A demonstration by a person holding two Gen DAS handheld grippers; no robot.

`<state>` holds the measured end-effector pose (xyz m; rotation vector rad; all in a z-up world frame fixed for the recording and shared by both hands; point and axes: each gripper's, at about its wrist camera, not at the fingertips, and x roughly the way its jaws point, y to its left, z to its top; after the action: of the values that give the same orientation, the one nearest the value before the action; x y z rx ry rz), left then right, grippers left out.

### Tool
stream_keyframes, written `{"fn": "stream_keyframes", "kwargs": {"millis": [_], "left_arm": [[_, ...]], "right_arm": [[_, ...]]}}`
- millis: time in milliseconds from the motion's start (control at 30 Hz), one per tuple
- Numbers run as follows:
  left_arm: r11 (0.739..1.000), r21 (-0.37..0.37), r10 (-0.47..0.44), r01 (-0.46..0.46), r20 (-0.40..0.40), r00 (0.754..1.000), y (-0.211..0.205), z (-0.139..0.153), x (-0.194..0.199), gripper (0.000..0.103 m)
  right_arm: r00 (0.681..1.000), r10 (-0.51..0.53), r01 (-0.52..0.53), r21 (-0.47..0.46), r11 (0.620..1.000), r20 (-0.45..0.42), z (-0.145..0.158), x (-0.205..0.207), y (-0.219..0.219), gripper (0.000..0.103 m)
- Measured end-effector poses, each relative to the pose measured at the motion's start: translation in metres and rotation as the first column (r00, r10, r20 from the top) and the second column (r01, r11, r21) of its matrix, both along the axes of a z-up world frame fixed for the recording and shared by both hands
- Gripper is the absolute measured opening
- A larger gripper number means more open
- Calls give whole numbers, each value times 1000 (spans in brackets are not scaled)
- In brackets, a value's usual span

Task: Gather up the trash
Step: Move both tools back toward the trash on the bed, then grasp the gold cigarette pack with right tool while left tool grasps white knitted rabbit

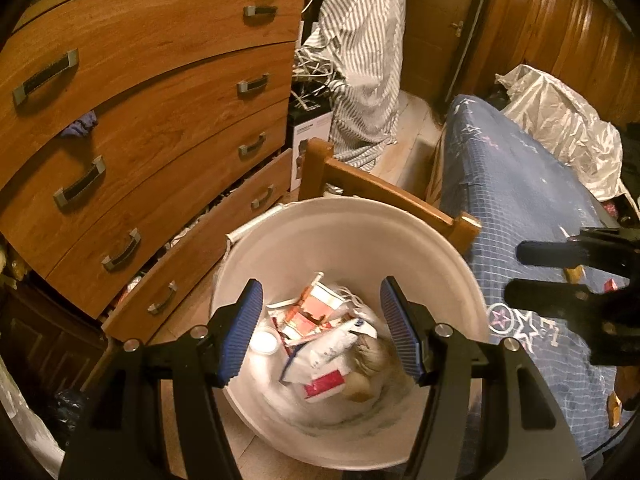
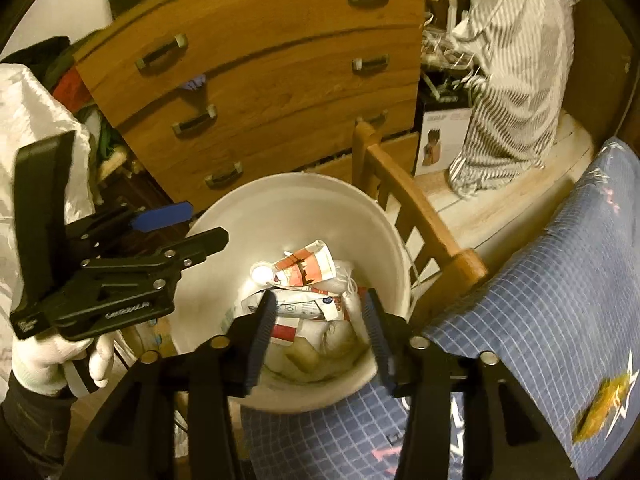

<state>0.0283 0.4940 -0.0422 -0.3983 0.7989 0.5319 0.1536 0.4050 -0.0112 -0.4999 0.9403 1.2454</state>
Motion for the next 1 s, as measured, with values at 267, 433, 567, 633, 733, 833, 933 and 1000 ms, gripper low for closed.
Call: {"fn": "stream_keyframes", "kwargs": {"millis": [267, 433, 567, 633, 733, 833, 933, 1000], "left_arm": [[986, -4, -166, 166, 4, 986, -83, -13, 19, 59], [940, -24, -341, 341, -4, 940, -168, -25, 50, 59], [890, -52, -454, 453, -6, 891, -231, -37, 72, 59], [859, -80, -508, 506, -6, 861, -265, -45, 84, 59], [812, -103, -579, 574, -23, 815, -315, -56, 99, 59], [762, -120, -644, 636, -42, 764, -361, -67, 107, 59], [722, -129, -690, 679, -71, 720, -401, -78, 116, 59], [709, -137, -704, 692, -85, 705, -417, -82, 119, 59]], "right_arm": [[991, -125, 116, 165, 979, 45, -2, -14, -183, 70], [948, -317, 308, 172, 936, 23, -36, 6, -345, 70], [873, -488, 480, 151, 864, 19, -63, 19, -488, 70], [825, -564, 559, 121, 820, 12, -79, 21, -556, 70], [784, -620, 621, 66, 781, -33, -108, 21, -625, 71], [771, -631, 636, 46, 771, -83, -129, 21, -659, 73], [773, -623, 632, 60, 773, -118, -143, 23, -665, 73], [787, -603, 614, 73, 786, -131, -147, 27, -652, 73]]}}
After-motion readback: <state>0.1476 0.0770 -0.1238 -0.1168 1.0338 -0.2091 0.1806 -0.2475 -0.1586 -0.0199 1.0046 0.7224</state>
